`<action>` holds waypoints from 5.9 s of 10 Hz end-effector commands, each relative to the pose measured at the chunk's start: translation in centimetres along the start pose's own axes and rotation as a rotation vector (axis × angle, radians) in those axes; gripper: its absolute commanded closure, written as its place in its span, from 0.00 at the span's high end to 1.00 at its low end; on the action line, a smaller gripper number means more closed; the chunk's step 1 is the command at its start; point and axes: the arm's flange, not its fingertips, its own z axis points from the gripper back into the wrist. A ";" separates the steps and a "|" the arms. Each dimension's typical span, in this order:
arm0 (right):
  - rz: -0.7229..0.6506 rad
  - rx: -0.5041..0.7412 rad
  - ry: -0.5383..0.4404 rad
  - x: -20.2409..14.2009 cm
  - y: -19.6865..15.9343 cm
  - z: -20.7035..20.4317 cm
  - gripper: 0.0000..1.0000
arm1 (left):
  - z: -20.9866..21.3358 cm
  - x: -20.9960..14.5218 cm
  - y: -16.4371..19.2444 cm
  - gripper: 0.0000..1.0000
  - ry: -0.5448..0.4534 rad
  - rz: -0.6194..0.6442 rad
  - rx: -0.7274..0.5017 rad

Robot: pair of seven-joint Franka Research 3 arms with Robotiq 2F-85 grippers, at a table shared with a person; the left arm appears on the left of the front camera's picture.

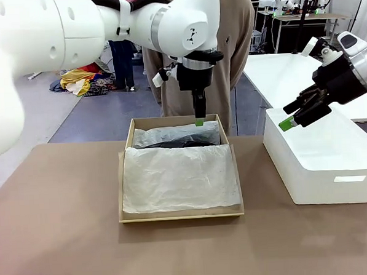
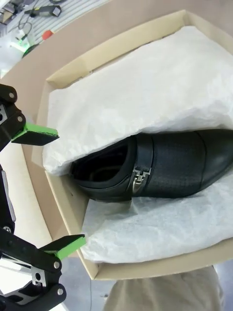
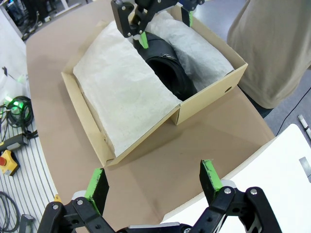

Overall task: Pack the shoes into the box.
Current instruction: Place the other shoe of the Shoes into the Shoes Box, then close the Shoes Box.

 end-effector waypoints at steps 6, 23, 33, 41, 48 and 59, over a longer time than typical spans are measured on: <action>0.025 0.009 -0.033 0.1 -0.4 -0.2 1.00 | -0.7 -0.4 0.0 1.00 0.005 0.005 0.000; 0.025 0.009 -0.033 0.1 -0.4 -0.2 1.00 | 2.5 1.7 1.1 1.00 -0.026 -0.186 0.004; 0.025 0.009 -0.033 0.1 -0.4 -0.2 1.00 | 9.4 17.1 3.2 1.00 0.124 -1.409 0.106; 0.025 0.009 -0.033 0.1 -0.4 -0.2 1.00 | 10.1 16.2 2.2 1.00 0.105 -1.406 0.100; 0.025 0.009 -0.033 0.1 -0.4 -0.2 1.00 | 14.2 27.0 6.4 1.00 0.109 -2.071 0.166; 0.025 0.009 -0.033 0.1 -0.4 -0.2 1.00 | 14.1 40.4 5.5 1.00 0.165 -2.881 -0.170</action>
